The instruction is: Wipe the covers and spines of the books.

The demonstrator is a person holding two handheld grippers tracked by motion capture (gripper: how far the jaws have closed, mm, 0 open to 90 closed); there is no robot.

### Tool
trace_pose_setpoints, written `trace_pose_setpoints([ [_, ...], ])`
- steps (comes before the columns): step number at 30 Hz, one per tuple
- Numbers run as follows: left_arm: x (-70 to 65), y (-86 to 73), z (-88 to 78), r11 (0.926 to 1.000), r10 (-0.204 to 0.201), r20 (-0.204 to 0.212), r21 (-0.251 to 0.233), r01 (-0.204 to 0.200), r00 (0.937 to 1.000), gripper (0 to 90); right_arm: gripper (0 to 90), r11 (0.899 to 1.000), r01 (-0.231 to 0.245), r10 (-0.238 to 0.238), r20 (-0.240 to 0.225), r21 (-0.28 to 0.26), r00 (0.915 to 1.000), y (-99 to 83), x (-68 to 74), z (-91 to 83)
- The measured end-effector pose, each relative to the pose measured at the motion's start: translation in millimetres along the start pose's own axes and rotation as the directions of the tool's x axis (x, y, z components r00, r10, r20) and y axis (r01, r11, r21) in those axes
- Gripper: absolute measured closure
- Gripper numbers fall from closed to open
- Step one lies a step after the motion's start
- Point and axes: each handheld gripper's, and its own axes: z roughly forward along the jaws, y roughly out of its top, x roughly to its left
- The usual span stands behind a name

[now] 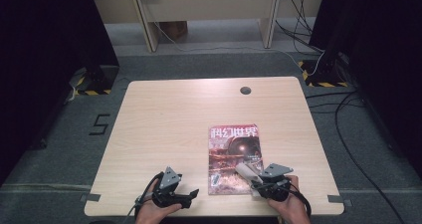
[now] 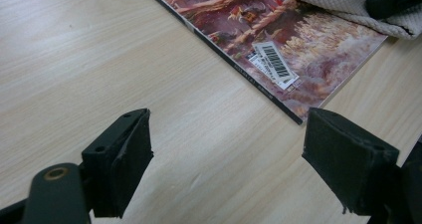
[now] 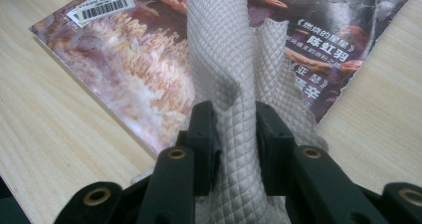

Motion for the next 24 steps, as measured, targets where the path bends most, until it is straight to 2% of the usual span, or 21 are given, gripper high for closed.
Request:
trace_pose_setpoints([
  [2,-2.8,3.6,6.9,1.0000,0.001,0.008,0.003,-0.001,1.0000,18.0,72.9,1.000,0.018,-0.018,0.009,0.006,0.9998,0.9,2.3,0.3],
  [7,-14.2,9.6,22.4,0.9997,0.026,0.020,0.004,-0.026,0.9995,17.6,72.9,1.000,0.015,-0.015,-0.002,0.000,0.9999,-0.4,1.0,-0.1],
  [11,-22.4,13.5,34.7,0.9983,0.055,0.036,0.017,-0.056,0.9978,17.6,72.9,1.000,0.023,-0.023,0.028,0.003,0.9994,-0.3,-2.9,-0.6],
  [15,-22.0,17.2,41.8,0.9977,0.062,0.021,0.023,-0.063,0.9978,17.5,73.0,1.000,0.023,-0.023,0.052,0.005,0.9984,2.5,-9.8,1.8],
  [18,-22.3,19.1,46.5,0.9949,0.093,0.009,0.038,-0.093,0.9956,17.5,73.5,0.999,0.037,-0.037,0.070,0.002,0.9968,8.7,-15.0,7.6],
  [21,-22.1,18.7,47.8,0.9929,0.107,0.002,0.052,-0.107,0.9943,17.6,73.4,0.999,0.043,-0.043,0.085,0.002,0.9954,13.9,-19.4,12.5],
  [24,-22.4,16.4,50.3,0.9933,0.097,0.028,0.060,-0.099,0.9949,17.7,73.6,1.000,0.027,-0.026,0.072,-0.005,0.9970,12.5,-20.7,11.9],
])
